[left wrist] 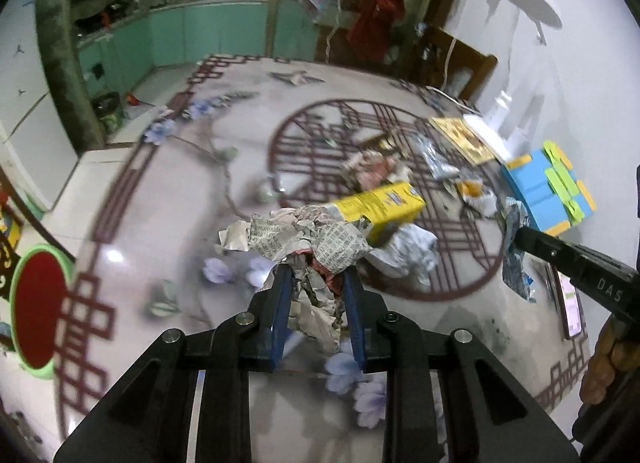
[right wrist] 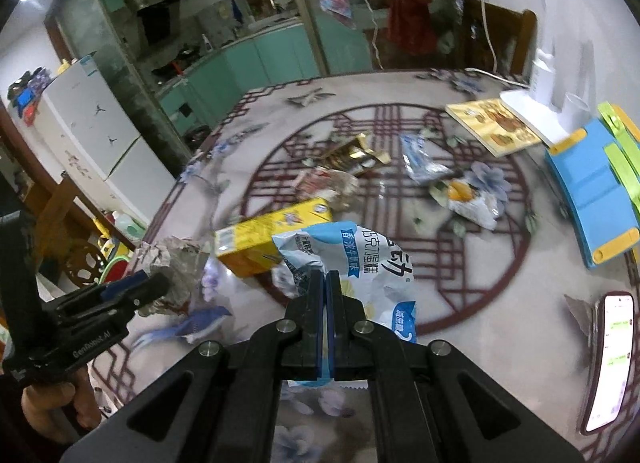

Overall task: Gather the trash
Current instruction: 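Grasp crumpled newspaper with the left tool while the right tool grasps the blue-white snack bag, then carry both items over the red bin and open both tools to drop them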

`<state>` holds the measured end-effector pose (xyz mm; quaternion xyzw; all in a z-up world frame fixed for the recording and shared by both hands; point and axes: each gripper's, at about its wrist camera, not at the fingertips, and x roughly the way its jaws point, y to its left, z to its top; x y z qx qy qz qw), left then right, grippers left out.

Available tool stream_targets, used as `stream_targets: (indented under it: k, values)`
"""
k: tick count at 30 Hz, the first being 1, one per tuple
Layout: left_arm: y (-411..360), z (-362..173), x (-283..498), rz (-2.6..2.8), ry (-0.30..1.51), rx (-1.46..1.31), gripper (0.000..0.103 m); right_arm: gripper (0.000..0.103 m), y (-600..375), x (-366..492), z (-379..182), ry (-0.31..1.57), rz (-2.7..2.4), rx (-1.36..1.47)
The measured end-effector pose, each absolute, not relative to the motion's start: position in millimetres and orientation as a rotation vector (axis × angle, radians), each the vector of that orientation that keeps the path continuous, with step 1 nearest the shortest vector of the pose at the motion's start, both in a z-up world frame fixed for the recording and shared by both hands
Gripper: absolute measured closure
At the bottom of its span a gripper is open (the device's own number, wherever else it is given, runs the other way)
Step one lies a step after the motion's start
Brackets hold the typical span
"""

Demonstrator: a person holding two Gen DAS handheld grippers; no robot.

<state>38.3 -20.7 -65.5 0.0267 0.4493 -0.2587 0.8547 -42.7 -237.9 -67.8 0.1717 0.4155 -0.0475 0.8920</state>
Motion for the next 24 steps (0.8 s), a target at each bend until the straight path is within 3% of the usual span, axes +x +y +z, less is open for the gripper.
stream_targets:
  k: [24]
  values:
    - [114,-45,91,-0.425,0.868,-0.004,0.078,0.102,-102,32,-24,0.803,-0.009,0.28]
